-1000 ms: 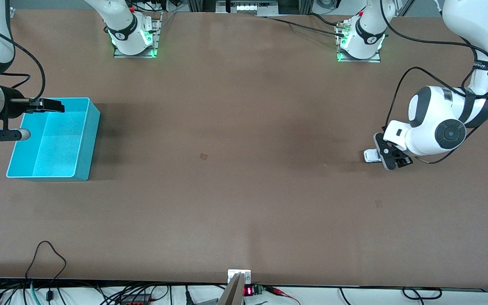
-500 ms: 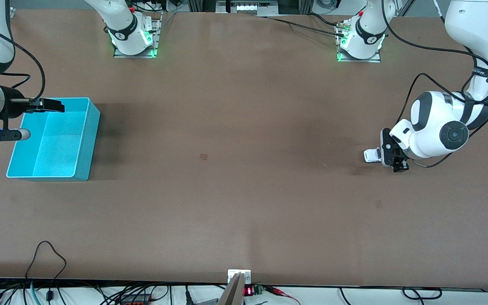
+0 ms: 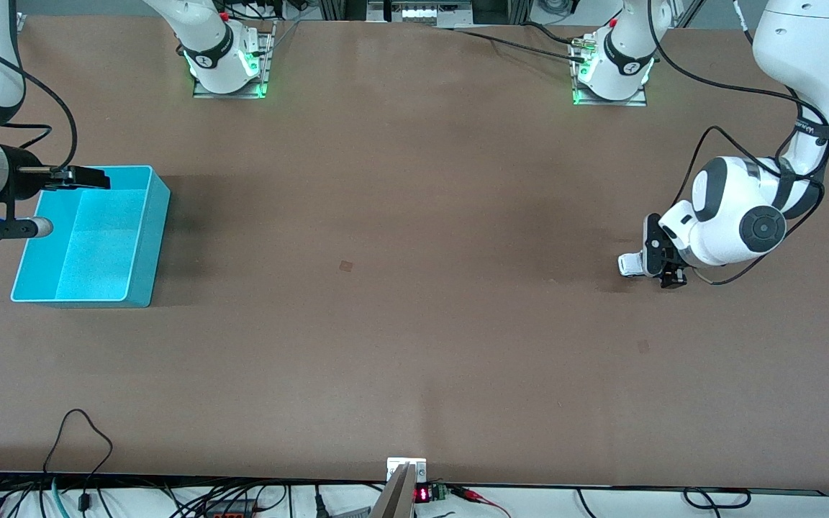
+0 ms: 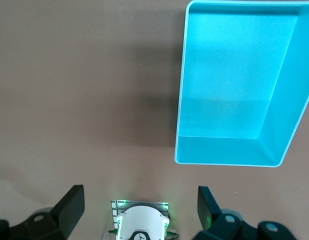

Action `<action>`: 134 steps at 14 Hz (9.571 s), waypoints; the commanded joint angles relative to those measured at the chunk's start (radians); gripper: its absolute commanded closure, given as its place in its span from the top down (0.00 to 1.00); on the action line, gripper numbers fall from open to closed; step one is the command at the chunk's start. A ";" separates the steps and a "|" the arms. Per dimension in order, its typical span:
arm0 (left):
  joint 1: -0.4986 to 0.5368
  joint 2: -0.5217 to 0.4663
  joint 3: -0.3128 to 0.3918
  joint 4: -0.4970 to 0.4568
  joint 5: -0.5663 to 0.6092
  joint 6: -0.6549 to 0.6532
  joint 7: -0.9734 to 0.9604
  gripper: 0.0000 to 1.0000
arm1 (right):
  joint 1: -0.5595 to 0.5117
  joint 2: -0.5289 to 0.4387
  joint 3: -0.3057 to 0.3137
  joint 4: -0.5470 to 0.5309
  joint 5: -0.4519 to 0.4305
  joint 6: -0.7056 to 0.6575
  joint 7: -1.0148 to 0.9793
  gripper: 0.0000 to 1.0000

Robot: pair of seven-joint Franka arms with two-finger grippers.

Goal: Wind and store white jeep toy

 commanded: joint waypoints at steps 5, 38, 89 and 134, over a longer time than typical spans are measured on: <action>0.038 0.002 -0.016 -0.032 0.015 0.044 0.020 0.99 | -0.005 -0.008 0.002 0.003 0.007 -0.017 0.006 1.00; 0.050 0.036 -0.033 -0.040 0.017 0.175 -0.067 0.18 | -0.007 -0.008 0.001 0.003 0.010 -0.017 0.003 1.00; 0.372 0.197 -0.033 0.066 0.163 0.178 0.224 0.19 | -0.007 -0.008 0.001 0.002 0.011 -0.018 0.003 1.00; -0.033 -0.219 -0.067 0.337 -0.153 -0.268 -1.467 1.00 | -0.008 -0.008 0.001 0.003 0.010 -0.026 -0.008 1.00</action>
